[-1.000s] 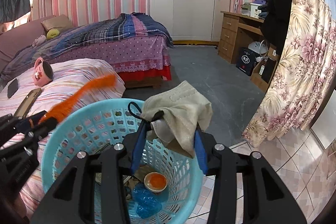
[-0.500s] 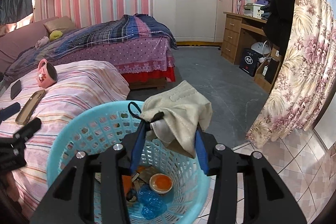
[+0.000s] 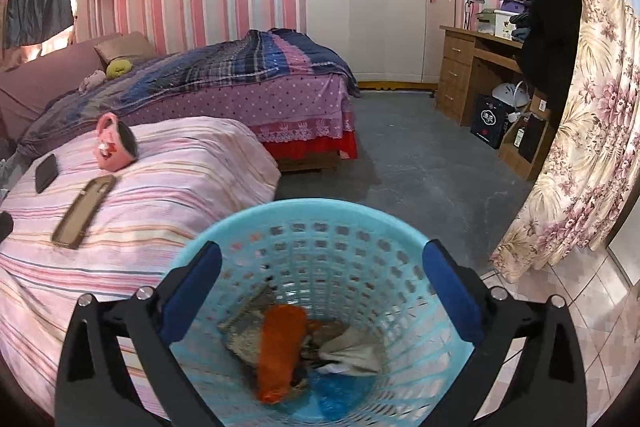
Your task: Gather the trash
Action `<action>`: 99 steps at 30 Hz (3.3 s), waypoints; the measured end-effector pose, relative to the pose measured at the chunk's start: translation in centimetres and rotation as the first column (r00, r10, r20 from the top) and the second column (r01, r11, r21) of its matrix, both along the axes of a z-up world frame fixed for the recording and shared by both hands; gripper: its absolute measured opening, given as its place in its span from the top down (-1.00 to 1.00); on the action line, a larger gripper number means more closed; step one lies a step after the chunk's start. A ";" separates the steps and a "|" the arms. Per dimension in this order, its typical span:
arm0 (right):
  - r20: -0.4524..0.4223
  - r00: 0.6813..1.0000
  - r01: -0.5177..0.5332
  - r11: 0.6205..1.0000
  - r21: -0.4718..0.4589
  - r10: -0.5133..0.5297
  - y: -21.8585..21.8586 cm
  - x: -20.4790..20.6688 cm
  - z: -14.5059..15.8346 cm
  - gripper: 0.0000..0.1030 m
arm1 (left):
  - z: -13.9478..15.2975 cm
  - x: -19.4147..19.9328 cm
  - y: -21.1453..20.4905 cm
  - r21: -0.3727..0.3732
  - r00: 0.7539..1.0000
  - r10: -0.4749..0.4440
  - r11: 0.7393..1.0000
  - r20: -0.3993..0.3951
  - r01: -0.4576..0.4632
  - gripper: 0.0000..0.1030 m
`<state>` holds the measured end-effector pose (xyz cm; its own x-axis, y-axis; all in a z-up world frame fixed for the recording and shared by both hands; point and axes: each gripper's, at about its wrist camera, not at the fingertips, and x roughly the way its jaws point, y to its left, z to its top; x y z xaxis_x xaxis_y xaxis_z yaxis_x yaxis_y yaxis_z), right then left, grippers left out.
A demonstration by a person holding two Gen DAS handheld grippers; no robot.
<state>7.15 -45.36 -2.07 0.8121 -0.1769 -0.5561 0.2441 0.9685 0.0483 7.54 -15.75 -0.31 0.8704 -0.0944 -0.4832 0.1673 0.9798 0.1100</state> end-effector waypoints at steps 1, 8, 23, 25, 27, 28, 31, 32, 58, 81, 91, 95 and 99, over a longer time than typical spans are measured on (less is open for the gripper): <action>0.008 1.000 -0.008 1.000 0.004 0.008 0.6 -0.2 0.2 -0.91 | 0.1 -0.6 0.9 0.004 1.000 0.008 1.000 0.003 -0.008 -0.89; 0.047 0.996 -0.079 0.997 0.019 0.078 6.1 -2.7 0.9 -0.91 | -0.1 -5.0 5.7 -0.009 0.998 0.060 0.998 0.024 -0.059 -0.89; 0.103 0.986 -0.127 0.989 -0.076 0.134 15.9 -8.3 0.7 -0.91 | -0.6 -9.1 10.6 -0.111 0.991 0.126 0.987 0.050 -0.119 -0.89; 0.124 0.982 -0.130 0.986 -0.108 0.143 16.8 -8.7 0.8 -0.91 | -0.6 -9.3 10.7 -0.106 0.989 0.133 0.986 0.060 -0.126 -0.89; 0.136 0.980 -0.130 0.985 -0.113 0.145 17.4 -8.9 0.8 -0.91 | -0.7 -9.2 10.8 -0.102 0.989 0.133 0.987 0.066 -0.126 -0.89; 0.149 0.978 -0.130 0.985 -0.112 0.146 17.6 -9.1 0.9 -0.91 | -0.7 -9.1 10.9 -0.102 0.989 0.132 0.987 0.068 -0.125 -0.89; 0.160 0.977 -0.124 0.984 -0.124 0.144 17.9 -9.3 1.1 -0.91 | -0.8 -9.0 11.1 -0.105 0.989 0.130 0.987 0.071 -0.122 -0.89; 0.157 0.977 -0.125 0.984 -0.130 0.145 18.1 -9.1 1.0 -0.91 | -0.8 -9.0 11.1 -0.106 0.989 0.130 0.987 0.071 -0.122 -0.89; 0.187 0.971 -0.116 0.981 -0.157 0.145 18.7 -8.8 2.0 -0.91 | -1.0 -8.3 10.6 -0.115 0.990 0.118 0.987 0.076 -0.109 -0.89; 0.199 0.970 -0.107 0.979 -0.174 0.142 18.7 -9.1 2.2 -0.91 | -1.0 -8.6 10.8 -0.125 0.989 0.116 0.987 0.092 -0.105 -0.89; 0.200 0.970 -0.106 0.979 -0.175 0.141 18.7 -9.0 2.2 -0.91 | -1.0 -8.7 10.7 -0.127 0.989 0.114 0.987 0.093 -0.102 -0.89; 0.199 0.970 -0.107 0.979 -0.176 0.141 18.7 -9.1 2.2 -0.91 | -1.0 -8.7 10.7 -0.126 0.989 0.114 0.987 0.092 -0.102 -0.89; 0.200 0.970 -0.106 0.979 -0.176 0.141 18.7 -9.0 2.2 -0.91 | -1.0 -8.7 10.7 -0.126 0.989 0.113 0.987 0.093 -0.101 -0.89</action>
